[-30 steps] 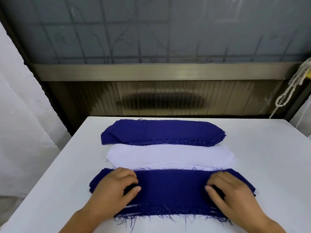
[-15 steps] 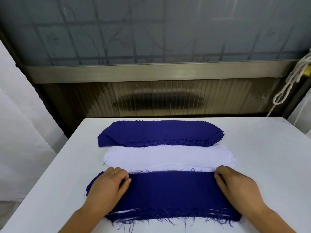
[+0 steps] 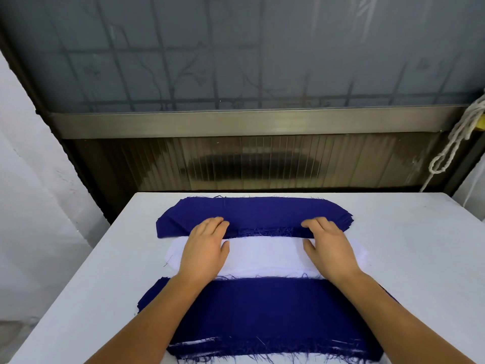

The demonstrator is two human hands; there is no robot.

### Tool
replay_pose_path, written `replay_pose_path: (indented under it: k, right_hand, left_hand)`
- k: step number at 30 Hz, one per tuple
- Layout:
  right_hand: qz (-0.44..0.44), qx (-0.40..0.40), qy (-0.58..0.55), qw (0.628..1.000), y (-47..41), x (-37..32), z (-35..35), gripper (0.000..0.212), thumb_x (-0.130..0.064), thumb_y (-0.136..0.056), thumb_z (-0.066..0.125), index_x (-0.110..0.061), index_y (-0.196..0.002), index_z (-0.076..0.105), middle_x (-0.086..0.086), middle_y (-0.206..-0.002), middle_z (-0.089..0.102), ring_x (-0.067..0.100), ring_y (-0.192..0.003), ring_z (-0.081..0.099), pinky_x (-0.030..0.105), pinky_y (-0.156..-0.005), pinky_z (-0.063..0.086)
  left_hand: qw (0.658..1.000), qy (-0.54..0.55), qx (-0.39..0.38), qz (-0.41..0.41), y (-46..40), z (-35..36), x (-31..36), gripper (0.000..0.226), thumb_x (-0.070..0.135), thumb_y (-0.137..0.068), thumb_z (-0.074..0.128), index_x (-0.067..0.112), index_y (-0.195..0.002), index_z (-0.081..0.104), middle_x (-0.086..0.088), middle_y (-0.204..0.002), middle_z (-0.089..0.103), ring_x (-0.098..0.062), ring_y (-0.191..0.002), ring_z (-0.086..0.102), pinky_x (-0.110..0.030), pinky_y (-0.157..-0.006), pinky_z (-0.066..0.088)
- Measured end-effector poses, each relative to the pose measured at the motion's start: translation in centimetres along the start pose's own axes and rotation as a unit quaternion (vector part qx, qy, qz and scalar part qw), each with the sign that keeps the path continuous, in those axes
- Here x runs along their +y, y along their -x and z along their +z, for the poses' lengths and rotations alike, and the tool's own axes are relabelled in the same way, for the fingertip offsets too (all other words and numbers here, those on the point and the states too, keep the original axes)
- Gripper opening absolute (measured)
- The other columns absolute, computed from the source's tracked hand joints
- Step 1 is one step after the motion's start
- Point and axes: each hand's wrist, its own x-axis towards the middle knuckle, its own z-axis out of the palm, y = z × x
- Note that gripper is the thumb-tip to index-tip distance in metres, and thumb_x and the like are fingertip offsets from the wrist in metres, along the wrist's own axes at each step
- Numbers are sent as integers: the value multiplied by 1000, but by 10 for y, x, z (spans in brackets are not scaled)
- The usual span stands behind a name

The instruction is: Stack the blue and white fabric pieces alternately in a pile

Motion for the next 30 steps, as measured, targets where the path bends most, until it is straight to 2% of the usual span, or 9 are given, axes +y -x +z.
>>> replay_pose_path:
  k: [3, 5, 11, 15, 18, 21, 23, 27, 30]
  right_hand:
    - [10, -1, -37, 999, -18, -1, 7, 47, -15, -93, 55, -18, -139, 47, -3, -143, 47, 17, -131, 42, 32, -110, 35]
    - [20, -13, -48, 999, -23, 4, 13, 50, -14, -94, 52, -17, -144, 42, -2, -149, 42, 16, -137, 38, 31, -114, 31]
    - [30, 6, 11, 999, -25, 14, 27, 41, -17, -103, 40, -19, -143, 47, -6, -151, 41, 11, -140, 34, 20, -113, 23]
    - [28, 33, 57, 997, -29, 11, 22, 36, -19, -103, 40, -25, -135, 56, -13, -144, 48, 6, -131, 46, 17, -101, 37]
    - [40, 44, 59, 996, -30, 8, 20, 34, -21, -102, 43, -26, -130, 61, -15, -138, 55, 6, -122, 55, 19, -93, 44]
    - [45, 65, 37, 996, -28, 8, 23, 30, -19, -100, 49, -22, -124, 67, -11, -132, 60, 8, -119, 57, 19, -91, 44]
    - [46, 84, 20, 995, -27, 8, 24, 26, -18, -97, 55, -19, -118, 70, -8, -126, 65, 10, -114, 62, 20, -87, 46]
    - [34, 115, 18, 993, -25, 8, 25, 21, -14, -93, 62, -15, -110, 74, -4, -112, 72, 15, -100, 68, 22, -79, 49]
    - [33, 125, 5, 992, -26, 9, 25, 18, -10, -91, 63, -14, -104, 75, -3, -104, 73, 17, -93, 69, 23, -73, 49]
  left_hand:
    - [998, -29, -48, -42, -13, 18, -5, 53, 29, -103, 36, 15, -153, 23, -2, -161, 18, -19, -148, 13, -33, -121, 7]
    - [995, -47, -68, -55, -14, 25, -10, 53, 28, -105, 27, 14, -154, 14, -3, -162, 10, -18, -149, 7, -34, -121, 4]
    - [994, -94, -47, -22, -21, 23, -19, 57, 10, -98, 43, 19, -151, 28, 1, -159, 25, -15, -145, 25, -30, -117, 21]
    - [997, -77, -18, -23, -17, 21, -17, 52, 2, -91, 56, 14, -141, 49, -4, -148, 45, -20, -136, 43, -33, -112, 34]
    - [997, -74, -15, -20, -16, 20, -16, 49, 3, -90, 59, 14, -137, 54, -2, -145, 49, -18, -134, 45, -32, -111, 35]
    - [998, -66, 21, -10, -17, 15, -13, 48, -4, -63, 84, 9, -108, 74, -7, -116, 70, -22, -107, 67, -35, -89, 54]
    - [997, -66, 42, -6, -17, 13, -12, 49, -7, -47, 90, 7, -91, 77, -8, -98, 75, -24, -88, 73, -36, -75, 59]
    - [997, -40, 59, -13, -18, 11, -12, 36, -7, -53, 89, 8, -83, 77, -4, -80, 74, -23, -68, 70, -33, -64, 59]
    - [997, -16, 66, -32, -18, 12, -11, 25, -6, -67, 80, 14, -74, 67, 3, -67, 61, -16, -56, 54, -29, -58, 49]
